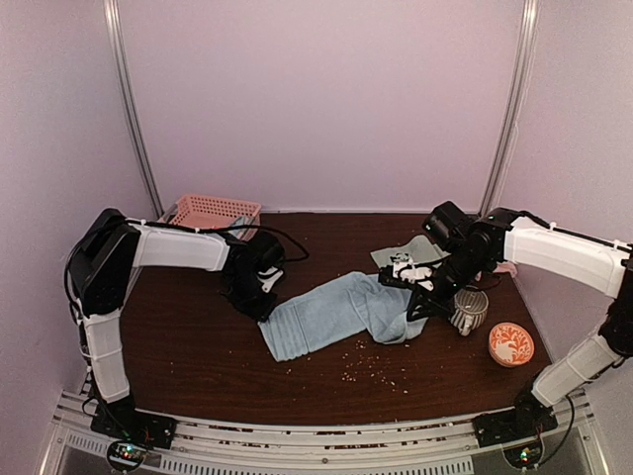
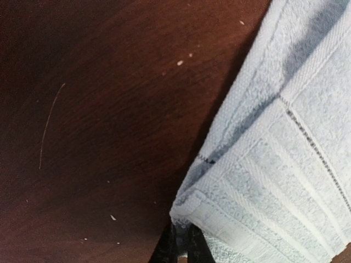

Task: Roll the towels
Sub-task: Flatten out the towel at the center of the board.

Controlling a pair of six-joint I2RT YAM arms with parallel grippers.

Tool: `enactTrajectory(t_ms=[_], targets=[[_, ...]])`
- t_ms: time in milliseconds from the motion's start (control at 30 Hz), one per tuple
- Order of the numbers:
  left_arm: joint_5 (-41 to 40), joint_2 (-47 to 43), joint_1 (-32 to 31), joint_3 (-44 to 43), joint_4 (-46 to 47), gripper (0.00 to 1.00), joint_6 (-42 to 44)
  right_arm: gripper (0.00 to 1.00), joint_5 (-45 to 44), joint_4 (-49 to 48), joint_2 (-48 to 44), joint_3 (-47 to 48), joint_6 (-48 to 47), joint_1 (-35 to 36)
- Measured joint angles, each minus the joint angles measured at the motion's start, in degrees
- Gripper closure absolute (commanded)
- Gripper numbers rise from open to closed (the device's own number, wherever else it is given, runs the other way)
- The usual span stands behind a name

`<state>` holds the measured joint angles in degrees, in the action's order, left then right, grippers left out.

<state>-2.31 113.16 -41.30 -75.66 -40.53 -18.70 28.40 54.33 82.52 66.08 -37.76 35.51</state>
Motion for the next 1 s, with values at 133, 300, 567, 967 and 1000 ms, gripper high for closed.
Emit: enactTrajectory(t_ms=[133, 300, 567, 967, 1000], targets=[[-1.7, 0.0, -0.4, -0.1, -0.4, 1.00, 0.7, 1.00, -0.5, -0.7, 0.2, 0.0, 0.7, 0.2], [-7.3, -0.2, 1.1, -1.0, -3.6, 1.00, 0.8, 1.00, -3.3, -2.8, 1.8, 1.8, 3.3, -0.3], [-17.8, -18.1, 6.3, -1.5, -7.6, 1.00, 1.1, 0.99, -3.5, -0.6, -2.8, 3.2, 1.9, -2.1], [-11.1, -31.8, 5.5, 15.0, -12.3, 1.00, 0.2, 0.59, -7.1, 10.9, -5.0, -9.3, -1.4, 11.4], [-11.4, -31.4, 5.5, 15.4, -13.2, 1.00, 0.1, 0.59, -7.1, 12.1, -4.2, -7.8, -1.6, 11.1]])
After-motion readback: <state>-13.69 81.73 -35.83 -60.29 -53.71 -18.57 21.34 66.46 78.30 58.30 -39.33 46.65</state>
